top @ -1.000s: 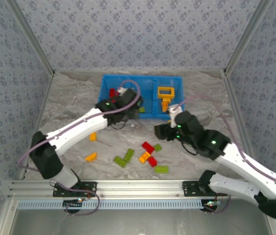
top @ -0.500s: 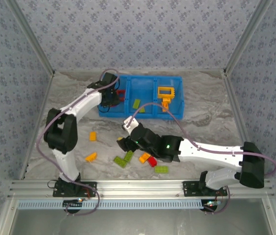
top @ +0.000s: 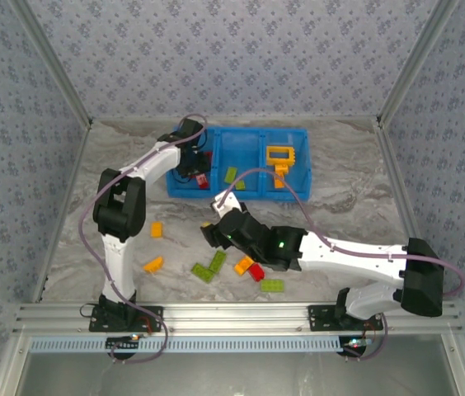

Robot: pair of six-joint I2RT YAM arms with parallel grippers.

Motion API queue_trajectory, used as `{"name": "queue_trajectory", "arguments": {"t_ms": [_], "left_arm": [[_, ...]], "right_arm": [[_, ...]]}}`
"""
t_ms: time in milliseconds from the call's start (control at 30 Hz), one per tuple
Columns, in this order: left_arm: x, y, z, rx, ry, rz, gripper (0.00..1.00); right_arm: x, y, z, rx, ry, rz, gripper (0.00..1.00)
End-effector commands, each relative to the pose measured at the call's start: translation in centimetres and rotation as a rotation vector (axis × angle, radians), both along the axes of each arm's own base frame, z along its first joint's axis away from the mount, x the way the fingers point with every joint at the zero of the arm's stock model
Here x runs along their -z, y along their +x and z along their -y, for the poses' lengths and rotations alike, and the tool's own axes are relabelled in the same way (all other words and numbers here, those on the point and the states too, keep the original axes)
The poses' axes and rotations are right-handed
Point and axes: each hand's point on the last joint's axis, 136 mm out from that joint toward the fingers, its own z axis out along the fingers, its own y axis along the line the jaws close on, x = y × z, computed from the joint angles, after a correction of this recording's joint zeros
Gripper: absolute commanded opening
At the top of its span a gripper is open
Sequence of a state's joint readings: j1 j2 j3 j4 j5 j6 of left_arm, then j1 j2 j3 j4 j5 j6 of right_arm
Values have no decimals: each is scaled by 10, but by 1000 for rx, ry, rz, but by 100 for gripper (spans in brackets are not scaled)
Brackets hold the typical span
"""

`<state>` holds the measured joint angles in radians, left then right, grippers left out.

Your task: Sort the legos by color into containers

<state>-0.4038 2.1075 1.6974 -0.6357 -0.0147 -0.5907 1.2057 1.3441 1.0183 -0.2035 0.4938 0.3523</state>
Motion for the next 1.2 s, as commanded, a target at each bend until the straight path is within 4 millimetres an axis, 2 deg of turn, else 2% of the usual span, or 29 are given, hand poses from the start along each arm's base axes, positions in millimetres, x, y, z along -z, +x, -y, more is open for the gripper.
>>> {"name": "queue_trajectory", "arguments": {"t_ms": [0, 133, 267, 433, 567, 667, 833, 1000, 1167], "left_arm": [[-34, -3, 3, 9, -41, 43, 54], [-71, -13, -4, -12, -60, 102, 55], [-112, -41, -14, -42, -100, 179, 57], [-154, -100, -14, 5, -134, 256, 59], [-186, -157, 3, 133, -185, 335, 61], [-192, -205, 13, 228, -207, 345, 62], [-187, -262, 26, 338, -264, 362, 63], [-174, -299, 30, 376, -295, 352, 63], [-164, -317, 35, 388, -289, 343, 63]], "right_arm": [[7, 8, 35, 153, -31, -60, 74], [36, 0, 89, 281, -137, -183, 73], [78, -20, 137, 321, -234, -340, 72], [116, -41, 156, 231, -279, -504, 72], [139, -43, 157, 181, -300, -615, 73], [150, -40, 151, 140, -318, -661, 73], [166, -35, 140, 110, -337, -693, 73], [181, -31, 141, 126, -375, -706, 69], [189, -19, 129, 114, -347, -693, 61]]}}
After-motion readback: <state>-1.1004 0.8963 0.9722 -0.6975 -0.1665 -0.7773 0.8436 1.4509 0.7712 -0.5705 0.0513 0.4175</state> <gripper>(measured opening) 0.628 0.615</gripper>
